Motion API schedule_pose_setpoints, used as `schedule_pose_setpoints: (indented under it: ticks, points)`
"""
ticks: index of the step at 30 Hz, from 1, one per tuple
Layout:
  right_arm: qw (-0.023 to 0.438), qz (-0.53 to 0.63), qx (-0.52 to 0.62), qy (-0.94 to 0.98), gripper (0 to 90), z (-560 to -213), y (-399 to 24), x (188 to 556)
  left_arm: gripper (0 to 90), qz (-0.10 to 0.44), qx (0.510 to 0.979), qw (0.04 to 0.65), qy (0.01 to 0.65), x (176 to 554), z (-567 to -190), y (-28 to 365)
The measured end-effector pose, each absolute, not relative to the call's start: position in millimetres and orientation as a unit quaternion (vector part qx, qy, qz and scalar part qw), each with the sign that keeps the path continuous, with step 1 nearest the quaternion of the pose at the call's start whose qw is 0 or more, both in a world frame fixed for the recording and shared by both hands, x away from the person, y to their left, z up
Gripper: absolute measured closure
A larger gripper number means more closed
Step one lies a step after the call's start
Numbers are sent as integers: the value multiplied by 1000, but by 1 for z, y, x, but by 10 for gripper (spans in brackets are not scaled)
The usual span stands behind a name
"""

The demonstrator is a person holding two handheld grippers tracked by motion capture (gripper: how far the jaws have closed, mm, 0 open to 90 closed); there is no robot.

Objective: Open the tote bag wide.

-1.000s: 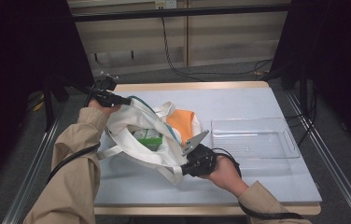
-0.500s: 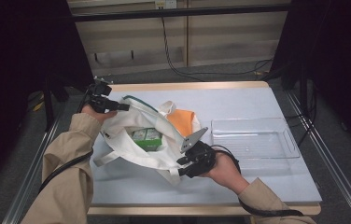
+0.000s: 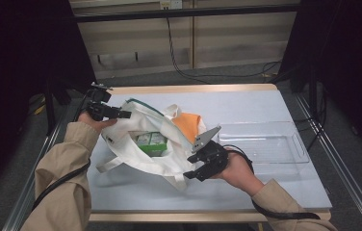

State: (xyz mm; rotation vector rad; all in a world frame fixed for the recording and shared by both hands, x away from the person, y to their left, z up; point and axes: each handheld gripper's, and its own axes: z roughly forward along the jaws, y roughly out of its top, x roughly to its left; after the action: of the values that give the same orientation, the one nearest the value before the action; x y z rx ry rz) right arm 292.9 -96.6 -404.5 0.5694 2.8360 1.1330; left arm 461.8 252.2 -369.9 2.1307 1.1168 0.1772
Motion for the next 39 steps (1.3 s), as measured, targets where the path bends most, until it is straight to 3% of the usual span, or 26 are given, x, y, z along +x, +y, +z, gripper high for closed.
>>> schedule_pose_setpoints:
  ticks: [39]
  points:
    - [36, 368, 202, 907, 364, -382, -83, 317, 444, 80, 830, 370, 410, 423, -344, 274]
